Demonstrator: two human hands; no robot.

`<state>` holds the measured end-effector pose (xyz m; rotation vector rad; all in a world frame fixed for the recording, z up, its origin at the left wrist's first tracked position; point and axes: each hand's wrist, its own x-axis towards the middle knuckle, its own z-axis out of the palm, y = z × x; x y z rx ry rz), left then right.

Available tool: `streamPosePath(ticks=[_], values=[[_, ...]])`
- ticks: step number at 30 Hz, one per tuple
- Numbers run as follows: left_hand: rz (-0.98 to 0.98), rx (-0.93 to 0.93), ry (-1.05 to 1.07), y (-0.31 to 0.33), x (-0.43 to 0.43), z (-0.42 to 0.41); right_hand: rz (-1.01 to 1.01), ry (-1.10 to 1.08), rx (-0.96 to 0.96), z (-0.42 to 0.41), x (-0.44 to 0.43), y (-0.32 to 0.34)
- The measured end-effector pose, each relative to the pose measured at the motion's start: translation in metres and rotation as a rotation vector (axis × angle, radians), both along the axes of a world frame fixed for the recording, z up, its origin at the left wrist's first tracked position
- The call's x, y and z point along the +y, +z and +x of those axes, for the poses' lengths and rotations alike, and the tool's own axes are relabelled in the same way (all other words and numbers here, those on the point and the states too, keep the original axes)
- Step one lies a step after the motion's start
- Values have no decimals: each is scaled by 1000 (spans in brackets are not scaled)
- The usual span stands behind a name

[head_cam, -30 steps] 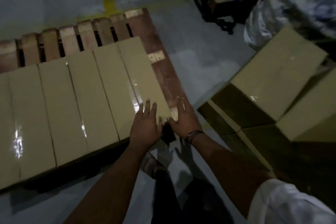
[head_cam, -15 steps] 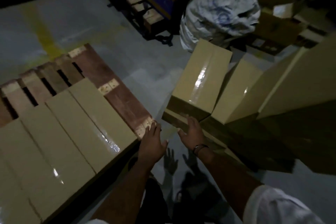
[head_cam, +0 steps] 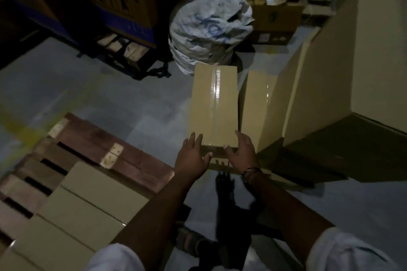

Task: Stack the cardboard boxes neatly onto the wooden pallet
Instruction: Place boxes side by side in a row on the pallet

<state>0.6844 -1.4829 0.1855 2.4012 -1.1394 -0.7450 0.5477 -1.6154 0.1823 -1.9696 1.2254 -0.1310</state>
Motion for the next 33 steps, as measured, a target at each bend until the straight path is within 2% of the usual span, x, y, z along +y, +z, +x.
streamPosePath(ticks=[5, 11, 19, 33], values=[[59, -2, 3, -20, -51, 32, 20, -26, 60, 21, -56, -29], [114, 63, 149, -68, -81, 81, 114, 1, 145, 66, -117, -91], [213, 116, 184, -142, -115, 121, 86, -61, 244, 116, -185, -155], [190, 213, 175, -184, -213, 170, -24, 124, 265, 150, -237, -197]])
